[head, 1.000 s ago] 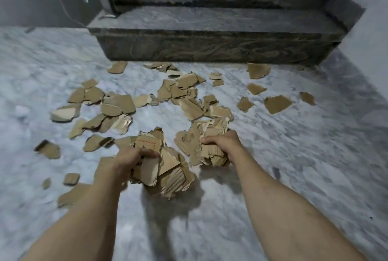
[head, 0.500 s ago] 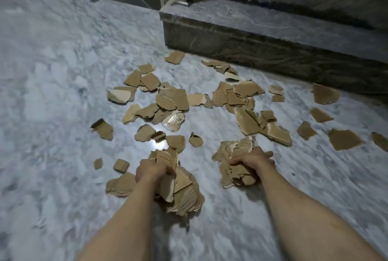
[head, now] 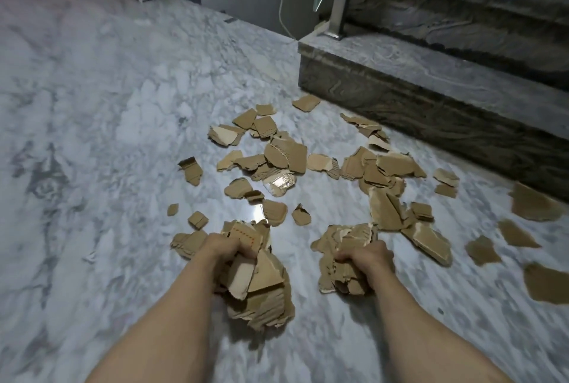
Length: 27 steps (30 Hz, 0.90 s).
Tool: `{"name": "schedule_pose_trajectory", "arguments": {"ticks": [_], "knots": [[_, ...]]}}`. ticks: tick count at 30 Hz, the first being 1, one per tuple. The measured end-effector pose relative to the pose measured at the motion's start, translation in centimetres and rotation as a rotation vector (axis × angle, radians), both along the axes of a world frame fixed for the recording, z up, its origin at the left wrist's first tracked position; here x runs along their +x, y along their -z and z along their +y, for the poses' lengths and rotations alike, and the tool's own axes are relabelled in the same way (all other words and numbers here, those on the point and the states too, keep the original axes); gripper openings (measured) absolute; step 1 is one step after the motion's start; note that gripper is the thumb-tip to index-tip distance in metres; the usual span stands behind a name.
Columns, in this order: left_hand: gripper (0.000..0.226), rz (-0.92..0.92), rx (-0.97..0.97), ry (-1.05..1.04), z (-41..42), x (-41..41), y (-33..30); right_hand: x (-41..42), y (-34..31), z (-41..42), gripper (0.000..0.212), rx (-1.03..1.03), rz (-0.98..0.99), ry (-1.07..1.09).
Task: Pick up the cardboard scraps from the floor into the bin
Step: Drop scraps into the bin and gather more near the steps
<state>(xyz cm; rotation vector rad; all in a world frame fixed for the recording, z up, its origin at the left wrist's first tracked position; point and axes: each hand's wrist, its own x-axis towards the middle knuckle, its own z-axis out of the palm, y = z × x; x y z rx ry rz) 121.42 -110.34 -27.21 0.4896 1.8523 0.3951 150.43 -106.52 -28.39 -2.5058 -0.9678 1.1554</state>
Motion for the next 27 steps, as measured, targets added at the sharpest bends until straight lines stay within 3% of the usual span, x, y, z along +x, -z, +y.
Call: {"name": "schedule_pose_trajectory", "arguments": {"ticks": [2, 4, 6, 9, 10, 12, 15, 19, 22, 27], "knots": [[0.062, 0.013, 0.023, 0.007, -1.3, -0.8, -1.0, -0.5, -0.5, -0.1, 0.089, 0.004, 0.035, -0.034], [0.033, 0.100, 0.109, 0.002, -2.1, -1.7, -2.1, -1.7, -0.6, -0.1, 0.094, 0.008, 0.111, -0.060], [0.023, 0.074, 0.168, -0.060, -2.3, -3.0, -2.5, -2.9, -0.4, 0.3, 0.099, 0.062, 0.240, -0.051], [0.052, -0.036, 0.236, -0.238, -1.8, -5.5, -2.1, -5.2, -1.0, 1.6, 0.068, 0.167, 0.455, -0.027], [0.062, -0.046, 0.240, -0.289, -1.5, -6.3, -1.9, -6.3, -1.2, 2.2, 0.068, 0.185, 0.504, -0.048], [0.078, -0.044, 0.219, -0.354, -1.1, -7.7, -0.9, -8.6, -0.9, 3.7, 0.095, 0.189, 0.545, -0.136], [0.092, 0.077, 0.187, -0.319, -0.8, -8.6, 0.4, -12.2, -0.2, 5.9, 0.122, 0.110, 0.439, -0.419], [0.101, 0.282, 0.077, -0.186, -0.3, -7.3, 2.1, -16.1, -0.8, 6.8, 0.126, -0.111, 0.082, -0.707], [0.096, 0.092, 0.191, -0.298, 0.2, -6.4, 2.9, -17.1, -0.6, 6.8, 0.126, -0.114, -0.081, -0.759], [0.078, -0.103, 0.271, -0.413, -0.3, -6.1, 3.0, -16.9, 0.1, 5.7, 0.111, -0.016, 0.010, -0.663]]}}
